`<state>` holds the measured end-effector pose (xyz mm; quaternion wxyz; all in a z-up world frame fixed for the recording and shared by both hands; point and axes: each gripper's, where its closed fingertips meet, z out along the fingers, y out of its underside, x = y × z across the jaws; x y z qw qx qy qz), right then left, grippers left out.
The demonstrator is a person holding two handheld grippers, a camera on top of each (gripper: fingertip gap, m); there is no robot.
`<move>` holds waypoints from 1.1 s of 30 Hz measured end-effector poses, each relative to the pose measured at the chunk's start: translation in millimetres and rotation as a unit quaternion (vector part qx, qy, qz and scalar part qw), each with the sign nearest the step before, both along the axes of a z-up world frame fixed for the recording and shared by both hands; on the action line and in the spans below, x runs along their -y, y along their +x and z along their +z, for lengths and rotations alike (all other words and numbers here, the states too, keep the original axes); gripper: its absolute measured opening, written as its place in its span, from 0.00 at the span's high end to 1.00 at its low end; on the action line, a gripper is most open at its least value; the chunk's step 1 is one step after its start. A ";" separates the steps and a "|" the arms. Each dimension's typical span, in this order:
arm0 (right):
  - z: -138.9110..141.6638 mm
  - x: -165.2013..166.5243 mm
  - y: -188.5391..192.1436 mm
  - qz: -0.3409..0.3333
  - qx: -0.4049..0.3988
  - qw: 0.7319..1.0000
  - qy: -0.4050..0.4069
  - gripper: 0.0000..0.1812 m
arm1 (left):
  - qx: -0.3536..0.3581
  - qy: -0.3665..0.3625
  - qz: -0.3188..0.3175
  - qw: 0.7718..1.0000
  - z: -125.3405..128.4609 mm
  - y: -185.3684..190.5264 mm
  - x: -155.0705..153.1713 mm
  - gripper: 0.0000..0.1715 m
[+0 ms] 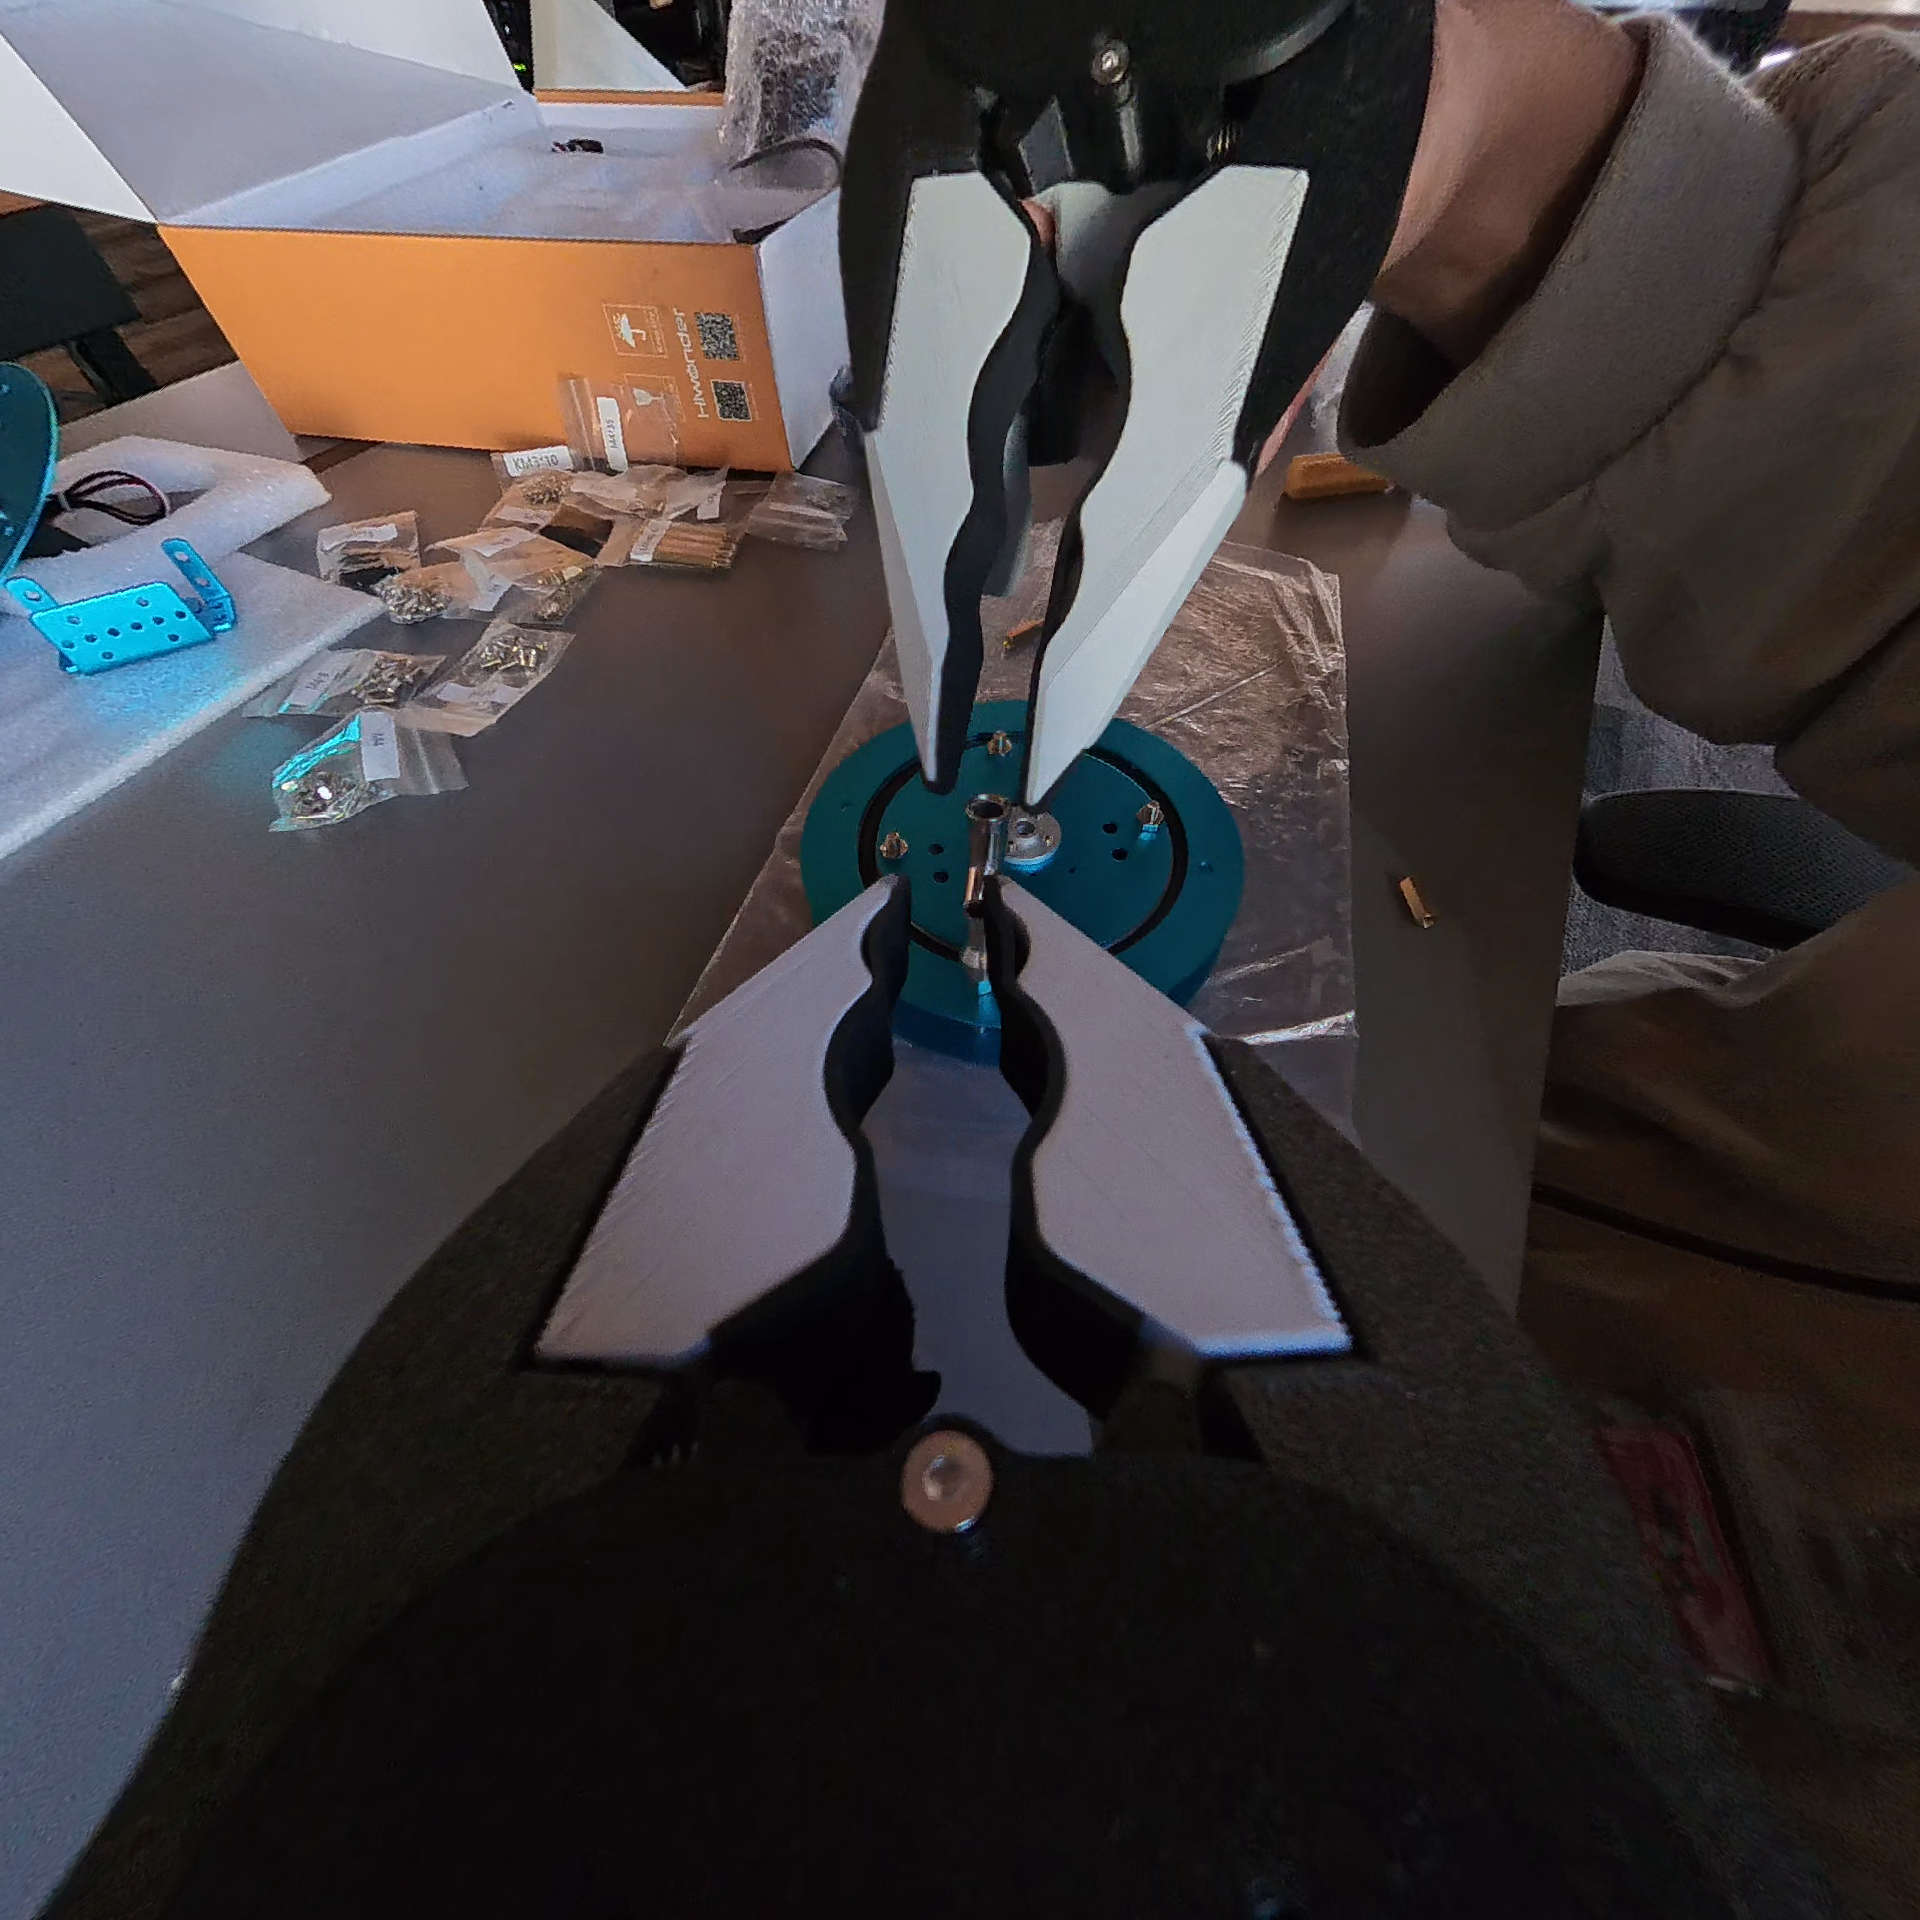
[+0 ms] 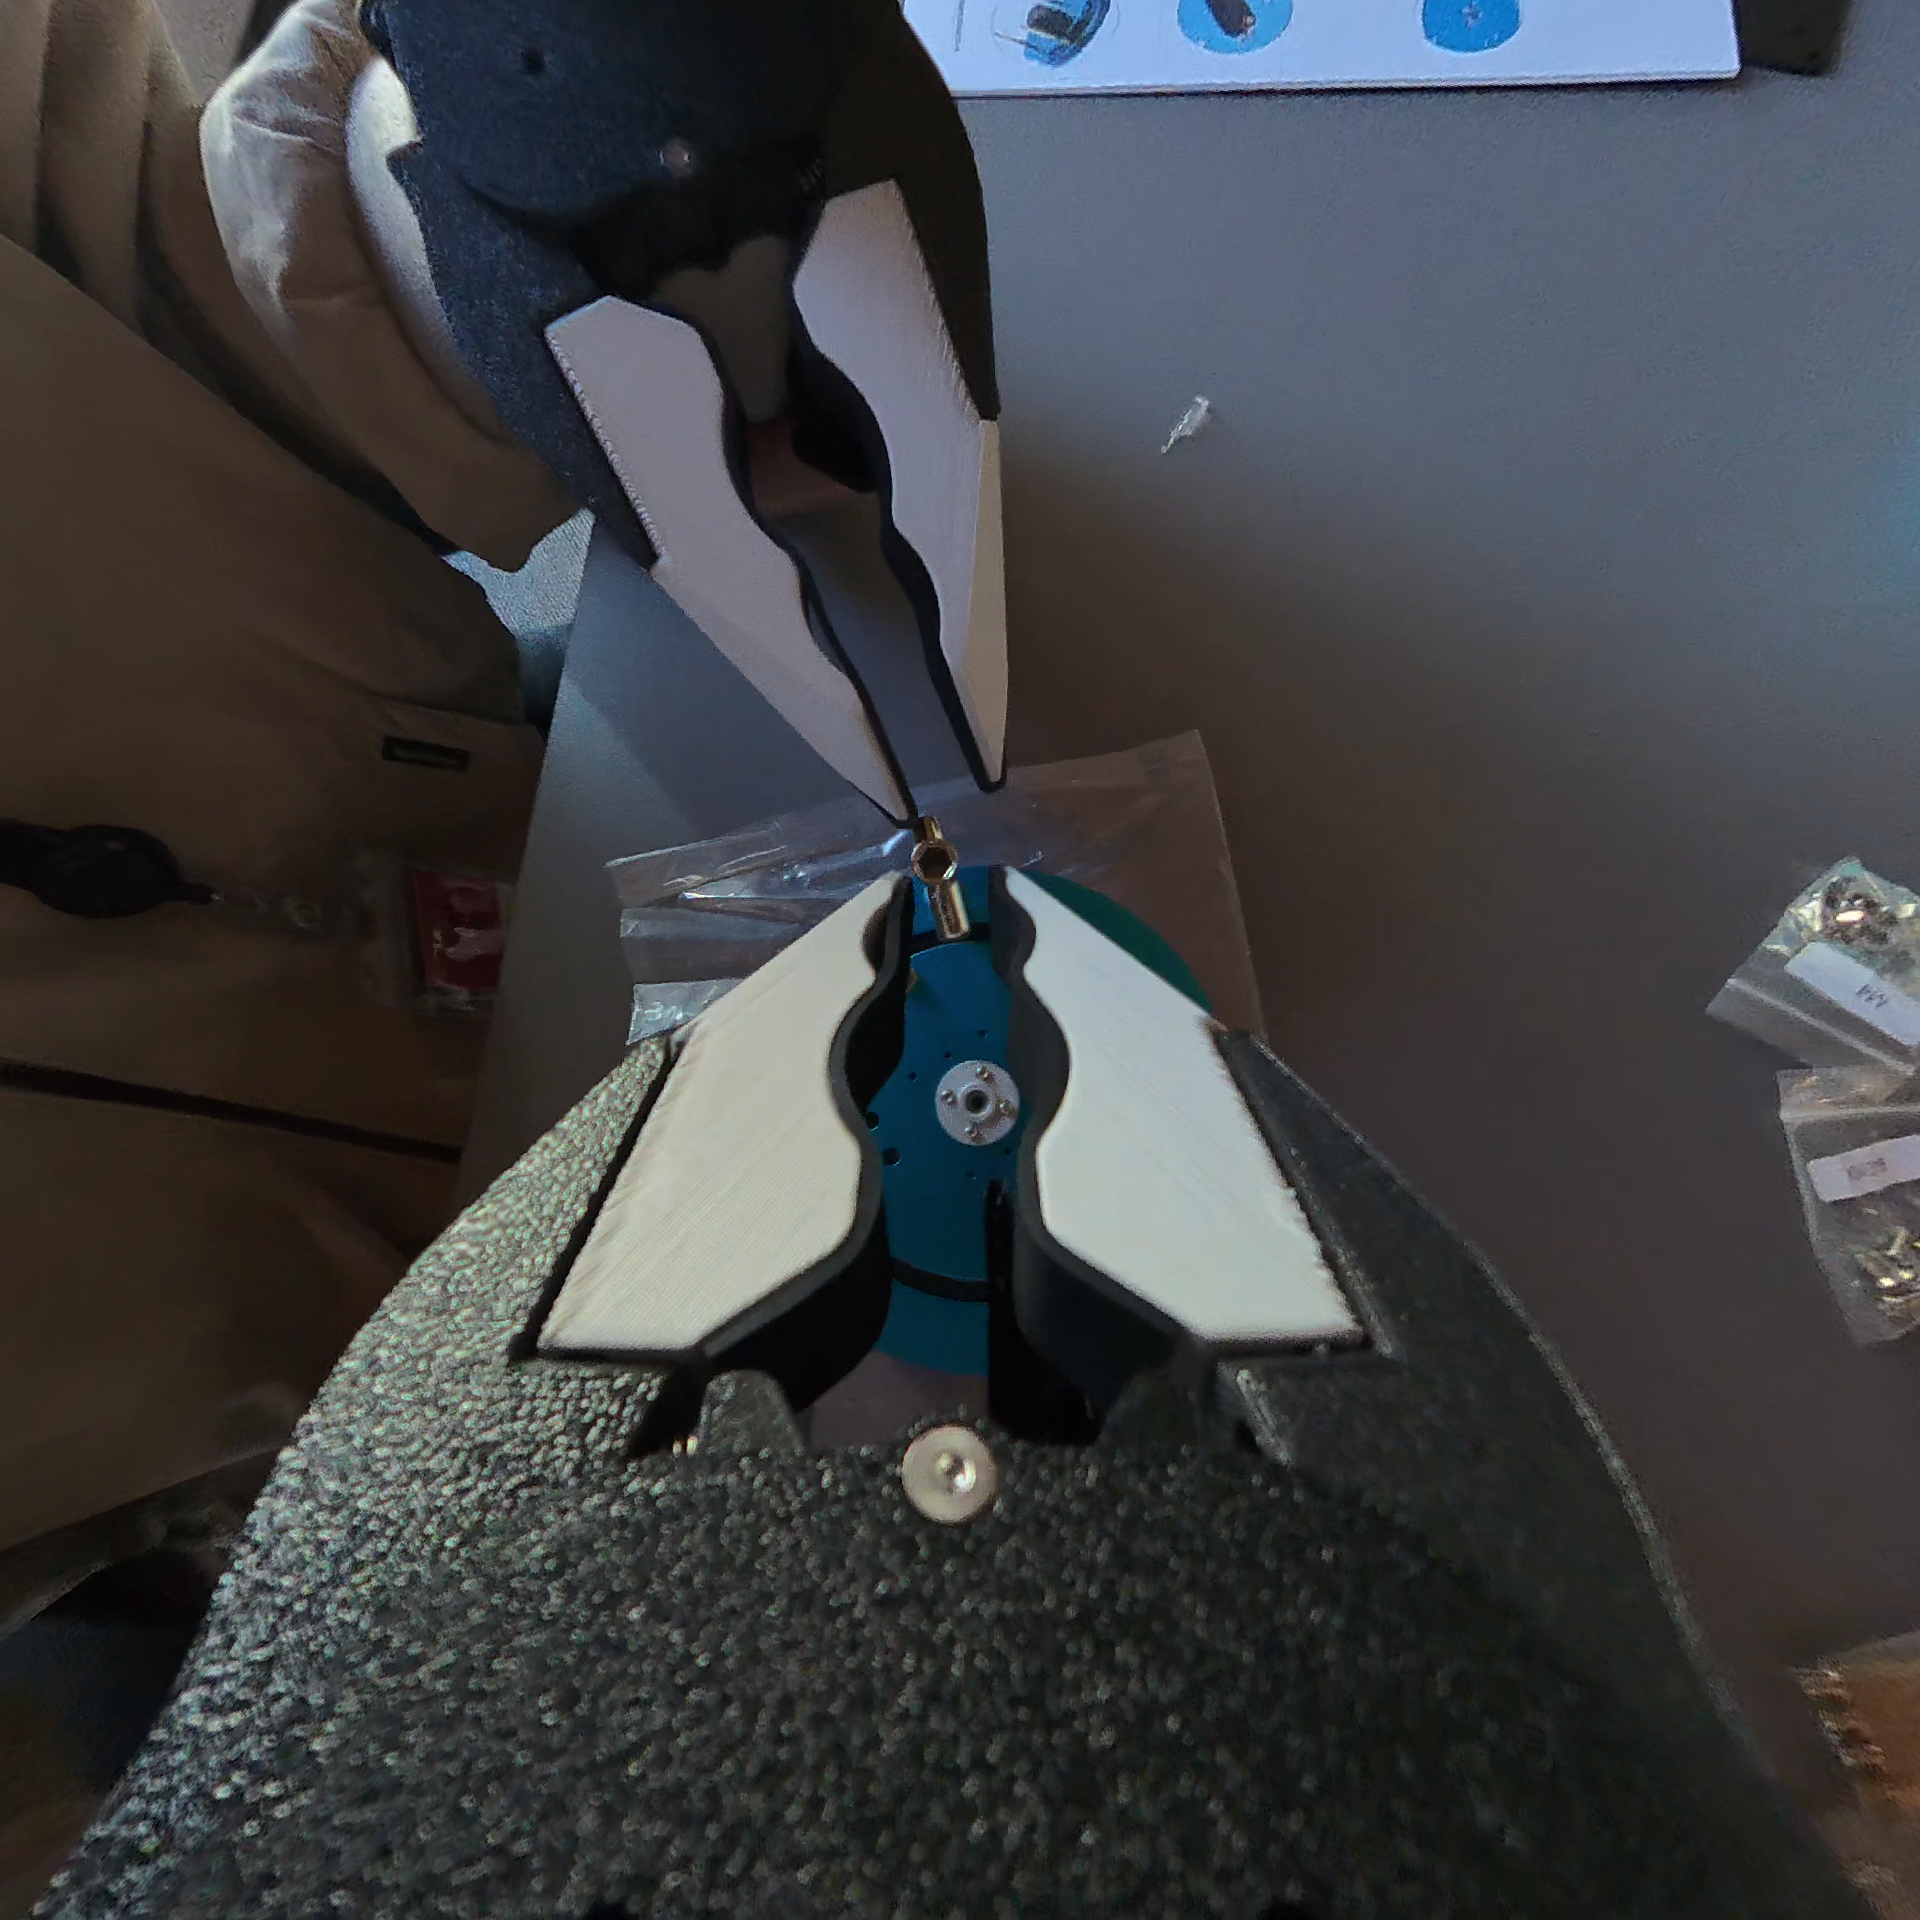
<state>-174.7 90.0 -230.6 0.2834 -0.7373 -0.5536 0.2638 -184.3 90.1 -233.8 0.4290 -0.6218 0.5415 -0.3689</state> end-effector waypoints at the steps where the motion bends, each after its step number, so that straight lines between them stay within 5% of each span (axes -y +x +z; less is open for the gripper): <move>1: -0.6 2.1 0.8 -0.001 -0.006 1.000 -0.004 0.93 | -0.001 0.001 -0.004 1.000 0.1 0.6 1.0 0.93; 28: -9.6 -1.1 0.7 -0.006 -0.094 0.995 0.018 0.96 | -0.025 0.011 -0.020 0.999 -7.4 8.0 3.6 0.97; 33: 1.0 0.7 4.7 -0.028 -0.114 0.992 0.049 0.89 | 0.008 0.037 -0.034 0.999 6.9 8.9 11.3 0.97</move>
